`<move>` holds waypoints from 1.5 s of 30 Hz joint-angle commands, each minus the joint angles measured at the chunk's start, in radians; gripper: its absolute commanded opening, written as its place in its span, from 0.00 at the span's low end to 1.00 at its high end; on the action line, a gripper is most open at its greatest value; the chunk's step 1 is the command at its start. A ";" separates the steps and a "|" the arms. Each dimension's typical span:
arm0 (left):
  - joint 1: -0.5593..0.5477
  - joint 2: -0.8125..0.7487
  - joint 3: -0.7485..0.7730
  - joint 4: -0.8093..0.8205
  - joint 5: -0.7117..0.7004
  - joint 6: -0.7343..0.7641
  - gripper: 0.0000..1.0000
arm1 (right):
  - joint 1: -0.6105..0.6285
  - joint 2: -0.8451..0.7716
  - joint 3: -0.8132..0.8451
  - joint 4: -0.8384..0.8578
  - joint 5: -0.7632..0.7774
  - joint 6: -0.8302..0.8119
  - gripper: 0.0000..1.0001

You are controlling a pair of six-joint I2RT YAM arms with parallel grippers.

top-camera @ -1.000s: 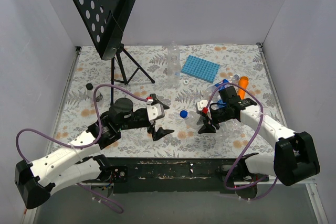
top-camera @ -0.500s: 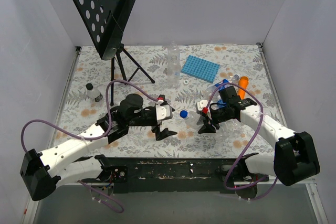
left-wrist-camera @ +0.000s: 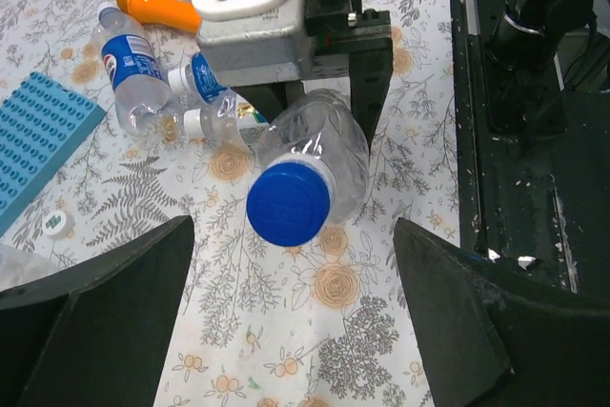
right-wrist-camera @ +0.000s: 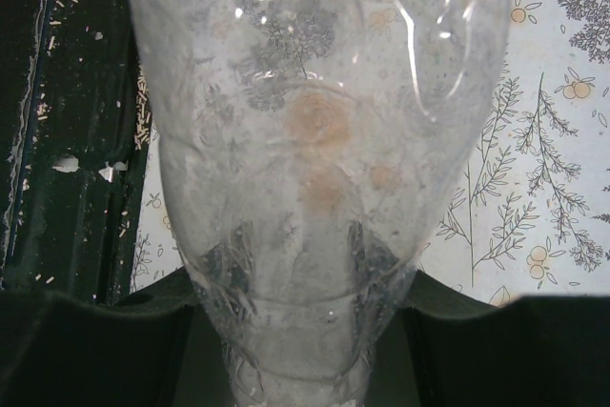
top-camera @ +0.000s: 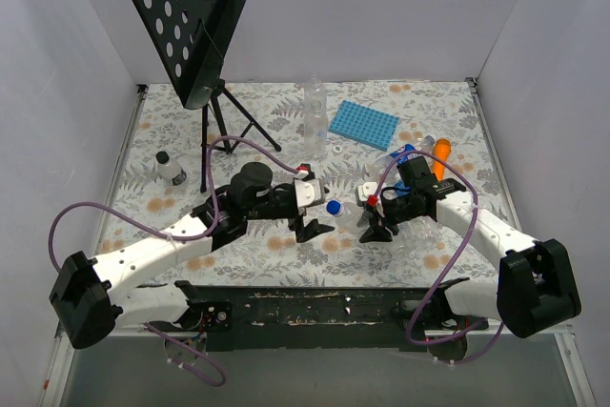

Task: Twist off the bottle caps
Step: Unscrew the bottle cap from the plastic bottle.

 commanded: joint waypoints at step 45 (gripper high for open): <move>0.001 0.181 0.362 -0.419 -0.361 -1.241 0.00 | 0.003 0.011 0.006 -0.004 -0.021 -0.015 0.06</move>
